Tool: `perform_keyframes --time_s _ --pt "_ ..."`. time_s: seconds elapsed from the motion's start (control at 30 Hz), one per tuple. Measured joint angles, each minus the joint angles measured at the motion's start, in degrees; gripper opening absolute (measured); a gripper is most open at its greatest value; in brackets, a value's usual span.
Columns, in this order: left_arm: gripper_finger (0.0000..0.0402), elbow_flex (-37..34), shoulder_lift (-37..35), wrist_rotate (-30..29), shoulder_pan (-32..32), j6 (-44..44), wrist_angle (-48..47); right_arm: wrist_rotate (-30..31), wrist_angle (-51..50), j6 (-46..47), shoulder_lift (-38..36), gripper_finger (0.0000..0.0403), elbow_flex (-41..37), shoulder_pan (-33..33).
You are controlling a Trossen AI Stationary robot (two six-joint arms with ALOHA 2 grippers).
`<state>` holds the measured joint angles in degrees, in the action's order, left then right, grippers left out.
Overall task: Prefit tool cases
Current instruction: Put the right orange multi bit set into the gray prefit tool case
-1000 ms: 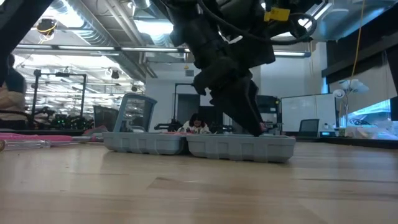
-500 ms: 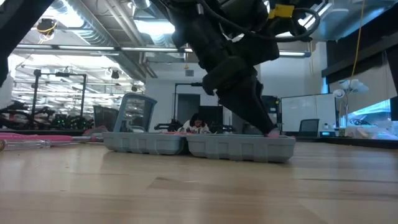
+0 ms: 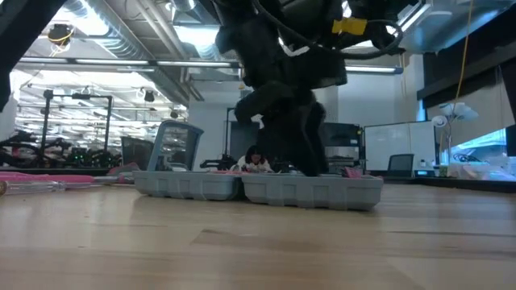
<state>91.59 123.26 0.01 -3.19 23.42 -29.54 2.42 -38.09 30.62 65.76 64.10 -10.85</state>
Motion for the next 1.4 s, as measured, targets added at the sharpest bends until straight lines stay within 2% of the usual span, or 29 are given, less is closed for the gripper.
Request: perform_keyframes --time_s 0.1,0.17,0.33,0.4,0.47,0.63,0.77,0.87,1.03,1.13,1.23,1.4 --pt "0.0249 0.00 -0.89 -3.09 0.69 0.22 -3.84 -6.30 -2.86 -0.88 0.00 0.0000 0.02 0.07" --pt "0.0249 0.00 -1.35 -1.65 1.75 -3.08 -4.78 -9.34 -5.42 -0.88 0.00 0.0000 0.02 1.17" --pt "0.0249 -3.56 -2.33 14.44 5.12 -9.68 -5.85 -10.33 -11.20 1.27 0.74 0.0000 0.02 7.70" --pt "0.0249 -5.78 -3.49 17.87 6.07 -11.38 -6.05 -9.29 -11.59 2.38 1.46 0.0000 0.02 11.56" --pt "0.0249 -8.40 -5.55 17.97 6.41 -11.65 -7.50 -6.07 -11.31 3.77 2.57 0.0000 0.09 15.52" --pt "0.0249 -12.94 -12.96 13.55 4.93 -9.93 -5.40 1.11 -11.16 6.46 8.87 0.0000 0.07 22.61" --pt "0.0249 -14.53 -16.98 7.51 3.42 -11.45 1.46 -1.18 -6.85 6.58 14.85 0.0000 0.02 24.52" --pt "0.0249 -14.78 -18.05 2.94 2.99 -10.82 -0.76 -2.64 -0.45 7.06 18.18 0.0000 0.02 25.75" --pt "0.0249 -17.60 -24.72 -4.98 2.34 -10.90 -6.62 0.07 6.05 6.59 22.73 0.0009 0.04 28.15" --pt "0.0249 -24.43 -30.74 -7.41 1.59 -14.58 -7.22 0.09 7.11 6.59 24.16 0.0039 0.02 28.28" --pt "0.0249 -31.72 -39.17 -10.02 0.44 -23.69 -6.24 1.66 8.01 4.49 24.95 0.0088 0.00 28.56" --pt "0.0249 -39.76 -48.32 -10.27 -1.59 -38.32 -7.50 2.17 10.43 -8.82 26.67 0.0179 0.02 27.87"
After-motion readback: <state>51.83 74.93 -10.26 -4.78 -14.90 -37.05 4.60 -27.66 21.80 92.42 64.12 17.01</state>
